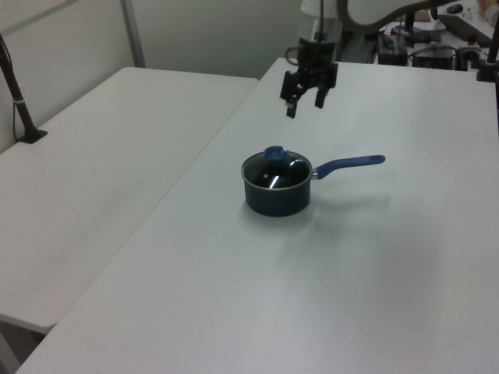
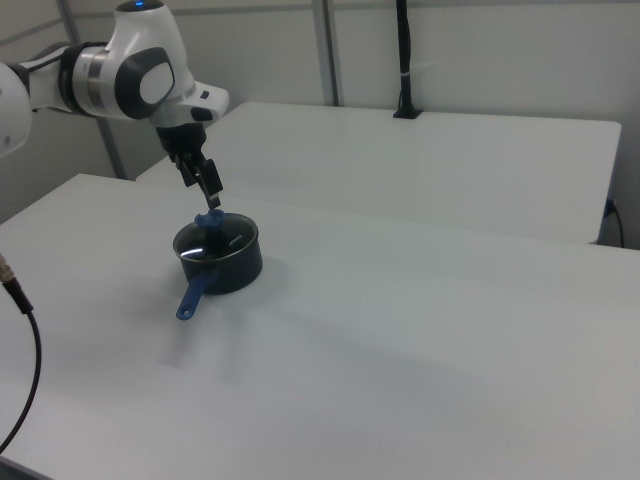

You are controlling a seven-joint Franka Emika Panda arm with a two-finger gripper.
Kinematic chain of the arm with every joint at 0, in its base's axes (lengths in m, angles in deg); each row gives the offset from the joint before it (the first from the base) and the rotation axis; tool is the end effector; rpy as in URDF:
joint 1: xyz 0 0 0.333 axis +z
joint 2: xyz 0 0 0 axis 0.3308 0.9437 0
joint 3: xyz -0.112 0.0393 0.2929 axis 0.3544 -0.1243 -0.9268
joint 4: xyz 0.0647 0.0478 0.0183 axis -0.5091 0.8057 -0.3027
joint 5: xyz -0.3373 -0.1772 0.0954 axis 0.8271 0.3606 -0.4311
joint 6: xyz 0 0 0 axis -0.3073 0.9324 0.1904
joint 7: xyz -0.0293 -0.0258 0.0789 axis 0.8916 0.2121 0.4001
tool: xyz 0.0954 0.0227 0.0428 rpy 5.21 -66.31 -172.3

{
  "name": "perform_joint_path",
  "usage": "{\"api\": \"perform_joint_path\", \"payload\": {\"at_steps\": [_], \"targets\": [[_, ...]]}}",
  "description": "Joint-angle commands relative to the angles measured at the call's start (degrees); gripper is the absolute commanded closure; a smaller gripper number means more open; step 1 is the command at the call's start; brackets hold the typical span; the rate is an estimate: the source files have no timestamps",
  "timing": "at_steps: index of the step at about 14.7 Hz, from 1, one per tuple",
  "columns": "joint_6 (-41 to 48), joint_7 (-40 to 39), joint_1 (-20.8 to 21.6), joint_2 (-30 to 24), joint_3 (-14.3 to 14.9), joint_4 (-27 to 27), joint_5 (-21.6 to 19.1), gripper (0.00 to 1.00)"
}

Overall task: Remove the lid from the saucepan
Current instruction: 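Move the open gripper over the glass lid's blue knob, then lower the gripper onto the blue knob of the glass lid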

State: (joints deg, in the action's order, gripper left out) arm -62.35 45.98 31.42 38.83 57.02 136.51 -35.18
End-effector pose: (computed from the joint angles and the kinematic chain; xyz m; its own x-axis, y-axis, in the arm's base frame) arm 0.6569 0.1102 0.5093 0.9073 -0.4063 0.1087 -0.3944 -0.9117 -0.1152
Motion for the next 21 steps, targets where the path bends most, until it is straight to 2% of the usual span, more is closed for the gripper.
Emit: {"api": "perform_joint_path", "payload": {"at_steps": [1,7,8,17,19,21], "targets": [[-3.29,1.96,1.26,3.52,0.55,-3.13,0.06,0.00],[-6.11,1.87,3.10,7.82,0.55,-4.36,1.28,0.00],[-6.11,1.96,4.50,8.44,0.64,-4.36,1.81,0.00],[-8.57,3.19,4.78,11.70,0.64,-5.24,4.36,0.01],[-8.66,3.19,4.78,11.96,0.64,-5.24,5.76,0.10],[-8.66,3.01,4.78,12.31,0.55,-5.24,6.99,0.14]]}}
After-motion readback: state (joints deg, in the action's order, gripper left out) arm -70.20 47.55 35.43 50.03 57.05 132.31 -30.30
